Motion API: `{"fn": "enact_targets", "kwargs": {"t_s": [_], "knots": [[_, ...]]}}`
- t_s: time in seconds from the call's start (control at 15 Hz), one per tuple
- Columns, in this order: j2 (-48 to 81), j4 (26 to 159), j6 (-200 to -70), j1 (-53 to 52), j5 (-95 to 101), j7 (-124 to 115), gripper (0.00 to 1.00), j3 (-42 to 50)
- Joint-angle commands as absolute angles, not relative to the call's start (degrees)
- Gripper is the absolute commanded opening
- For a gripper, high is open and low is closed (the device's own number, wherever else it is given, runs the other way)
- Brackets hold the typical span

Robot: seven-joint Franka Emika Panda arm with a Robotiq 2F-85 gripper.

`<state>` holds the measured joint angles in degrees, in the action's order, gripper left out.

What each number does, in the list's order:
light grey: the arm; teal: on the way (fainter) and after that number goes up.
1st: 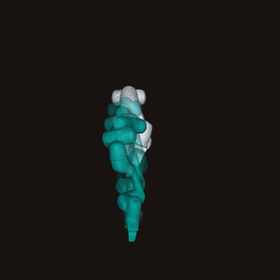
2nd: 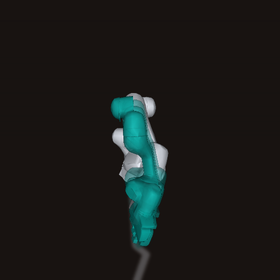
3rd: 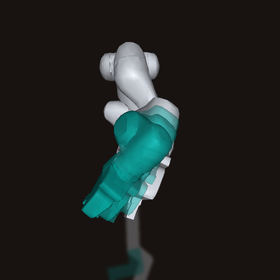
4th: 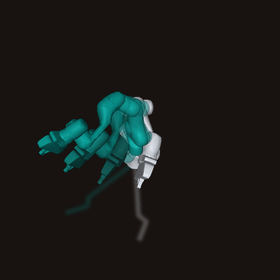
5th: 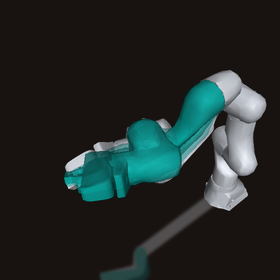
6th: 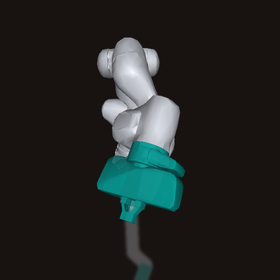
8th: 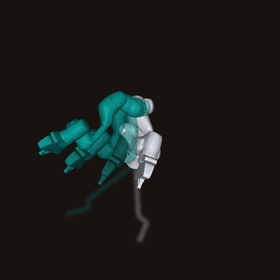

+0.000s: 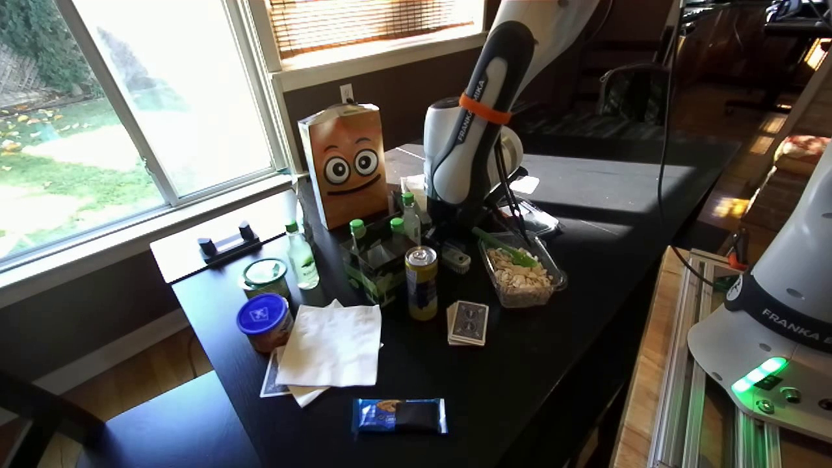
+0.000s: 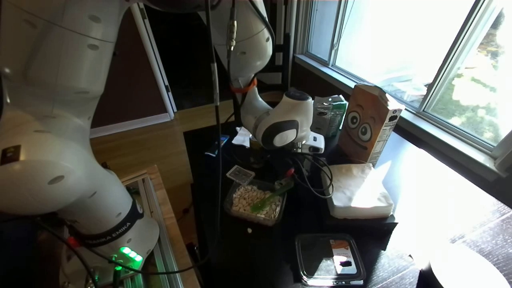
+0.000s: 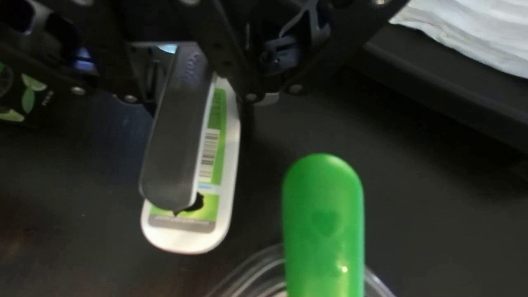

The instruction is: Use the brush to scrub the surface, then move the brush to the right

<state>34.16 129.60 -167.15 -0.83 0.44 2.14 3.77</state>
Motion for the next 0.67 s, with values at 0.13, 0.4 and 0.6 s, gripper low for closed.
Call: {"fn": "enact_targets", "kwargs": {"t_s": [0.13, 0.4, 0.6], "knots": [[35.44, 128.00, -165.92, -0.07, 1.21, 1.18, 0.16, 3.80], [36.65, 127.68, -165.61, 3.83, 0.41, 8.08, 0.16, -4.58], [37.97, 126.07, -165.14, 7.38, -0.67, 11.07, 0.16, -8.06]]}}
